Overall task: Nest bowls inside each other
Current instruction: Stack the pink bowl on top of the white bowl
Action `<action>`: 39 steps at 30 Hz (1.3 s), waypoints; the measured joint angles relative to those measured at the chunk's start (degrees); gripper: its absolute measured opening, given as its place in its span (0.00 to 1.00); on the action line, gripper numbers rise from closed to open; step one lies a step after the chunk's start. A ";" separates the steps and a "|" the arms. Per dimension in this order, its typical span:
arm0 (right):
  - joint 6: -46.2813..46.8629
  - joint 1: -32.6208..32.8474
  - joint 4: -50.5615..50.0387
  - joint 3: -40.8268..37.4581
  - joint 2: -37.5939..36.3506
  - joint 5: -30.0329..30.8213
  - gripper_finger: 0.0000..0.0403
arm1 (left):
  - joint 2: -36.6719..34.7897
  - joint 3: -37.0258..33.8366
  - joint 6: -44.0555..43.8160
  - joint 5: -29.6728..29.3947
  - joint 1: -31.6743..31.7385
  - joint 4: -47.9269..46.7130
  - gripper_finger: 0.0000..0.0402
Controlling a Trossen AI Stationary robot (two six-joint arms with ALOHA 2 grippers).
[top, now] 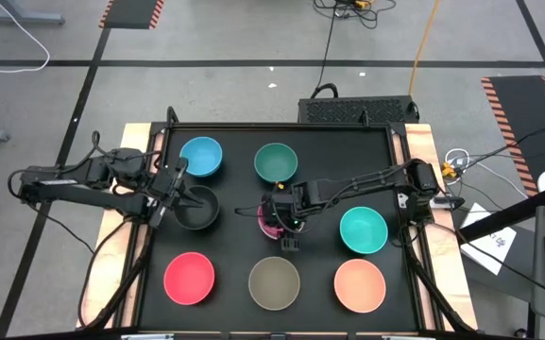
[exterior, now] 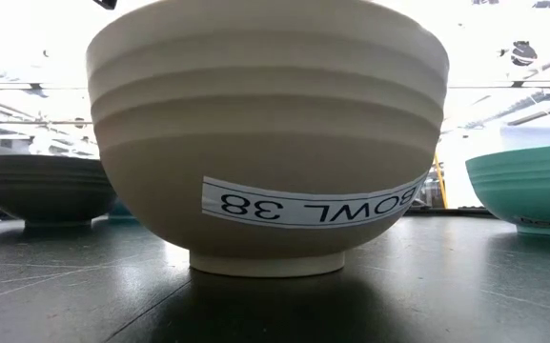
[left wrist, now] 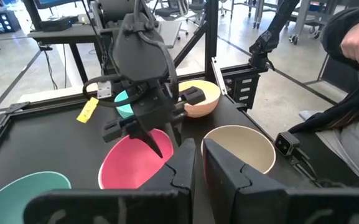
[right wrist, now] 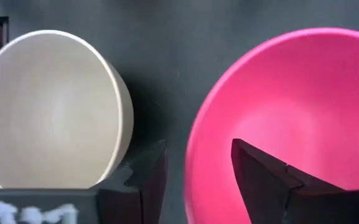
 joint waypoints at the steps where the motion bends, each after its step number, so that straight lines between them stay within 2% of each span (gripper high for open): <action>1: 0.00 0.00 -0.13 0.00 0.00 0.06 0.43 | 0.00 0.00 0.00 0.00 0.00 0.00 0.09; 4: -0.63 -0.02 -1.15 0.00 -0.02 -0.03 0.41 | 0.00 0.00 0.01 0.00 0.00 0.01 0.09; 6: -1.02 -0.06 -1.53 0.00 -0.02 0.03 0.37 | -0.02 0.00 0.05 0.00 0.00 0.00 0.09; 13: -2.29 -0.28 -1.31 0.00 -0.02 0.21 0.03 | 0.00 0.00 0.20 0.00 0.00 0.00 0.09; 33: -0.07 0.11 -0.34 0.11 1.88 1.88 0.01 | 0.00 0.00 0.02 -0.01 0.00 -0.02 0.09; 39: 0.55 0.68 -0.07 0.11 2.30 5.23 0.00 | 0.00 0.00 0.02 -0.02 0.02 -0.07 0.09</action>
